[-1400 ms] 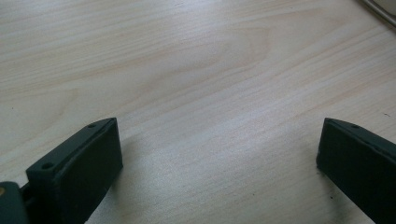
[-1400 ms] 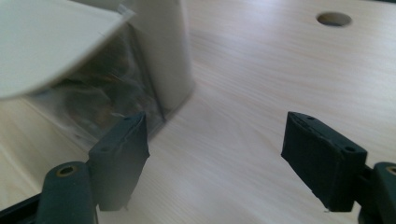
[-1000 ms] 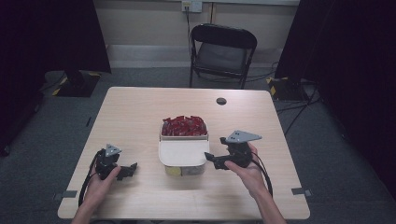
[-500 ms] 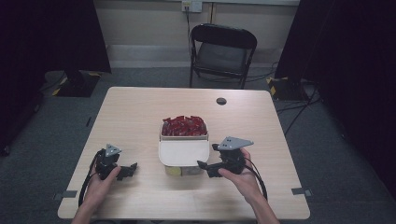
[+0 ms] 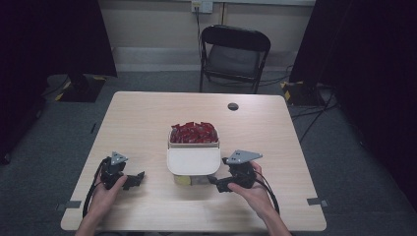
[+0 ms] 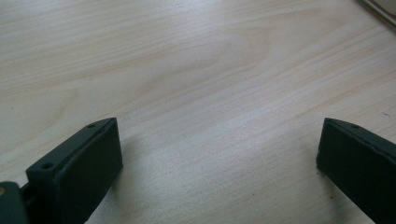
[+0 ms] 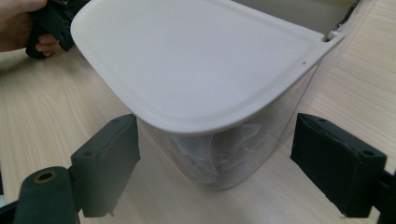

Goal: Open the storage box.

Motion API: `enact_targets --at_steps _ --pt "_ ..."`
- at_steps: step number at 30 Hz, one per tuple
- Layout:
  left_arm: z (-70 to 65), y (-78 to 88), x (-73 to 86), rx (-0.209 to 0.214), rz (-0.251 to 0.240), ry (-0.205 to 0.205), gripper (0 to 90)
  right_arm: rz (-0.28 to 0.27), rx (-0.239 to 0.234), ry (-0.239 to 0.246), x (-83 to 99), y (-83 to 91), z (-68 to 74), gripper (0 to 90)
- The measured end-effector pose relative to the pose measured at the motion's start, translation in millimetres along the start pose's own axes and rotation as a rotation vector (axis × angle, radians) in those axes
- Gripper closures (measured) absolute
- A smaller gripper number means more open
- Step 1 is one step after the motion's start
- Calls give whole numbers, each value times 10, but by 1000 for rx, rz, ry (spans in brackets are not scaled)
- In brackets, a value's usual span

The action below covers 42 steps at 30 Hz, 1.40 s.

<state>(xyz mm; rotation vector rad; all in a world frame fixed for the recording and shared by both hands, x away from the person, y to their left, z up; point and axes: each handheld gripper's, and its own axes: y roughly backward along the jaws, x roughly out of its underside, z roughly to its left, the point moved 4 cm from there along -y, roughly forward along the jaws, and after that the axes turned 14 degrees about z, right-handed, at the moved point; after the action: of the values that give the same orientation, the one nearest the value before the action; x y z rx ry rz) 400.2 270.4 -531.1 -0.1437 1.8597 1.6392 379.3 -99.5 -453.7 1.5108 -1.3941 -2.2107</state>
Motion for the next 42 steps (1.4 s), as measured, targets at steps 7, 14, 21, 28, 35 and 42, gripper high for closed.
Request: enact_targets --at_steps 7,14,21,28,35,42 --pt "0 0 0 0 0 0 0 -2 9 -3 -12 -51 -2 157" --pt "0 0 0 0 0 1 0 -8 14 1 -24 -42 -5 151" --pt "2 0 0 -1 0 -2 0 -30 17 1 -41 5 -14 150" --pt "2 0 -1 -1 0 -2 0 -41 16 -5 -54 21 -33 150" --pt "2 0 0 -1 0 -3 0 -46 20 2 -130 65 -53 145" --pt "2 0 0 0 0 -3 0 -69 30 5 -244 136 -112 158"
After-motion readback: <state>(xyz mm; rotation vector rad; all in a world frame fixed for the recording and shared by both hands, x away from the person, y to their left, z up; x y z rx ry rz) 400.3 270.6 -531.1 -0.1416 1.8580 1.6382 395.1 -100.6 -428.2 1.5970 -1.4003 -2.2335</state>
